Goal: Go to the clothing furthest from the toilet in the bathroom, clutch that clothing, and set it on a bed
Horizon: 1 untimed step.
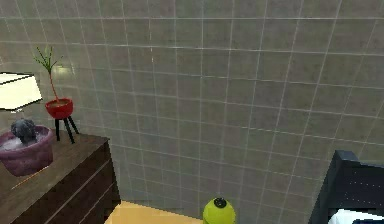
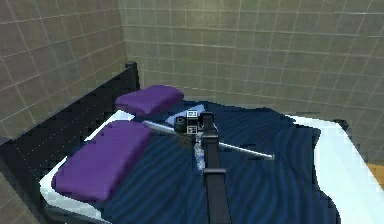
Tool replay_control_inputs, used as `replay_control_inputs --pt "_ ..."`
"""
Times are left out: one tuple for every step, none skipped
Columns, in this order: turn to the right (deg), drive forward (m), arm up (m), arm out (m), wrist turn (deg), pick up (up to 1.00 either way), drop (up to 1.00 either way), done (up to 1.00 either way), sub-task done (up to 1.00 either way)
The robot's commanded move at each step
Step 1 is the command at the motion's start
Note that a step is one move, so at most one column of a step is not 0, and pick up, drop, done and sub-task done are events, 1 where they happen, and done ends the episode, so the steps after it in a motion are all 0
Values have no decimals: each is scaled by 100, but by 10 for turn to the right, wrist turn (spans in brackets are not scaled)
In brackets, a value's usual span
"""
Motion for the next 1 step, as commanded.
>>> replay_control_inputs --pt "0 0 0 0 0 0 0 100 0"
